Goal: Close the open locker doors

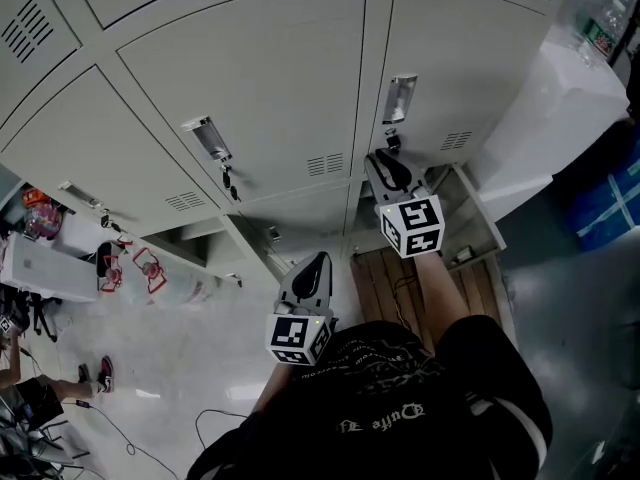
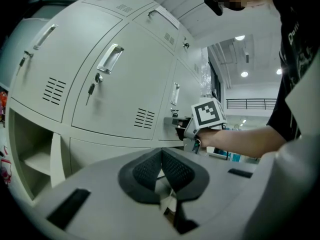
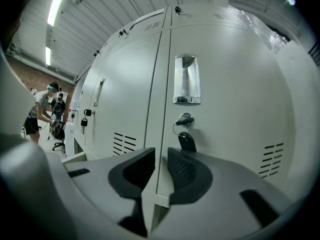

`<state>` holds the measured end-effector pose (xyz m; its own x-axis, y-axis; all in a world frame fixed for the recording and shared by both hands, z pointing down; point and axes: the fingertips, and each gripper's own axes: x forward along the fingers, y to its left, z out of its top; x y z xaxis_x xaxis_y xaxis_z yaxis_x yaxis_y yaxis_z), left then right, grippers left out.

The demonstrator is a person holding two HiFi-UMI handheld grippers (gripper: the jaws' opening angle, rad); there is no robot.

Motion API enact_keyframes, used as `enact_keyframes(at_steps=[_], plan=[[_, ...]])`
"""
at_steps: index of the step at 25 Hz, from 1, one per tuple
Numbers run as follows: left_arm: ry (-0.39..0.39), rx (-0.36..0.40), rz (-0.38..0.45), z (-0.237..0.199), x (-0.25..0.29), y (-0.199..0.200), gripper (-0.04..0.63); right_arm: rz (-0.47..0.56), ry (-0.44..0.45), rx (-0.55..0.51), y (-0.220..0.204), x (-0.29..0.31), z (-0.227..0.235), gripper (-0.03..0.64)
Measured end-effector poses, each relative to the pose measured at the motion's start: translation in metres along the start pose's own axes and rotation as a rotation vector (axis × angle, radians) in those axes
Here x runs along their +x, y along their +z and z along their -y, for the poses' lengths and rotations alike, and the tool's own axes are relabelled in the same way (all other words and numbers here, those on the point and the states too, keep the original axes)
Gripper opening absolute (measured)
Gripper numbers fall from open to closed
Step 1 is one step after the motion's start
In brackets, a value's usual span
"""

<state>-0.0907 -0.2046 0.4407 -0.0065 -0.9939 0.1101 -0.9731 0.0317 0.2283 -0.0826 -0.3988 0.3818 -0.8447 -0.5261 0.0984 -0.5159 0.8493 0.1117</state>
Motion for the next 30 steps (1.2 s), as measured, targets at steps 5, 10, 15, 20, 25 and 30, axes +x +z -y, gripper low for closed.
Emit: enact_keyframes(at_steps=[5,10,15,20,25,30], plan=[[-0.014,0.000,-0.008,0.012,0.000,-0.005,0.008,0.005,0.033,0.016,-0.004,-0.011,-0.011,0.081],[-0.025,0.002,-0.027,0.021,-0.001,-0.013,0.008,-0.006,0.031,0.024,-0.012,-0.027,-0.010,0.081],[-0.022,0.026,-0.051,0.029,0.001,-0.020,0.008,-0.019,-0.016,0.034,-0.023,-0.061,0.006,0.084],[-0.005,0.037,-0.075,0.029,0.003,-0.027,0.008,-0.059,-0.071,0.063,-0.043,-0.105,0.029,0.112],[0.001,0.036,-0.088,0.030,0.008,-0.034,0.008,-0.105,-0.148,0.093,-0.067,-0.156,0.055,0.118],[-0.011,0.042,-0.106,0.039,0.014,-0.043,0.008,-0.133,-0.293,0.123,-0.088,-0.212,0.099,0.118]])
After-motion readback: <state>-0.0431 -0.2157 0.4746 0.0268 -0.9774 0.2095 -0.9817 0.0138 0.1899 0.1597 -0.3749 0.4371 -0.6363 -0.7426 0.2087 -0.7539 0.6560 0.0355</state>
